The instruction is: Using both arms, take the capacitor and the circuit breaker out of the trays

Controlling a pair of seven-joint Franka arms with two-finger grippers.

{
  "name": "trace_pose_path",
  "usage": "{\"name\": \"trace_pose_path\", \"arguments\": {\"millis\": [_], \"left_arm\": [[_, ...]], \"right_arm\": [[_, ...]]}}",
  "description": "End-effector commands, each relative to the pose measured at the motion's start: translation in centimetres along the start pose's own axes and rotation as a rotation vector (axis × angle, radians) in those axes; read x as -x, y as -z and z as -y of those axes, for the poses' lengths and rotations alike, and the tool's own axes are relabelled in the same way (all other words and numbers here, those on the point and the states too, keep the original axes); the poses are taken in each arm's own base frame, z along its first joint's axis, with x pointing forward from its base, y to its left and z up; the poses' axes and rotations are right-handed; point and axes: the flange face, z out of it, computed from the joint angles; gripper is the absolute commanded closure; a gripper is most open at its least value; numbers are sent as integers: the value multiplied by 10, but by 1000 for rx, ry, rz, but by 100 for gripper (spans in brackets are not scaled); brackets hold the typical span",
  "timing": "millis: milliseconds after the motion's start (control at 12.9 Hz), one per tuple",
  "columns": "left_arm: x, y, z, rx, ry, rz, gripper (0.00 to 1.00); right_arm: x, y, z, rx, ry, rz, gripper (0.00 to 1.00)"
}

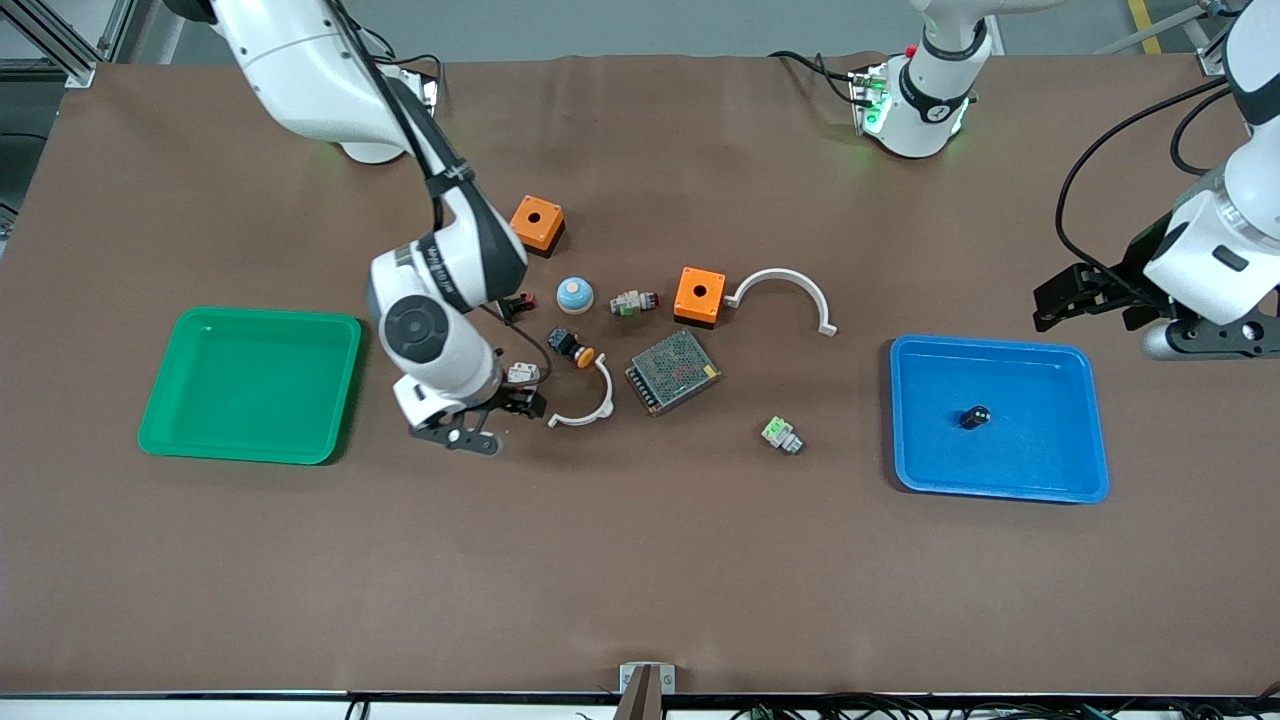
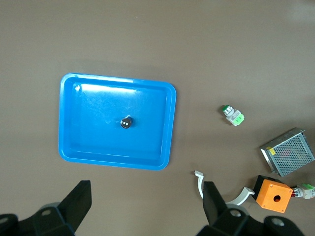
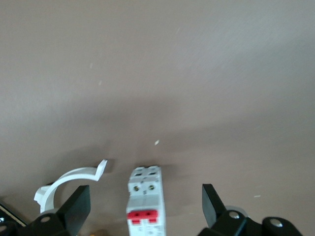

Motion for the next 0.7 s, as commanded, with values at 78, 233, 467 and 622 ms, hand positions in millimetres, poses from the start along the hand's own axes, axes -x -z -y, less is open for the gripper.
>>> {"name": "trace_pose_path", "arguments": {"millis": [78,233,467,622], "left_arm": [[4,12,13,-27,16,-11,0],[5,12,8,-26,7,-11,0],[5,13,9,-26,9,-11,0],[12,25,7,-26,6,-30,0]], "right_arm": [[-52,81,-84,12,68,61,0],[-68,109,-147,11,141,101,0],[-76,150,-223,41,176,119,0],[-78,179,-257,49,182,98,0]]}}
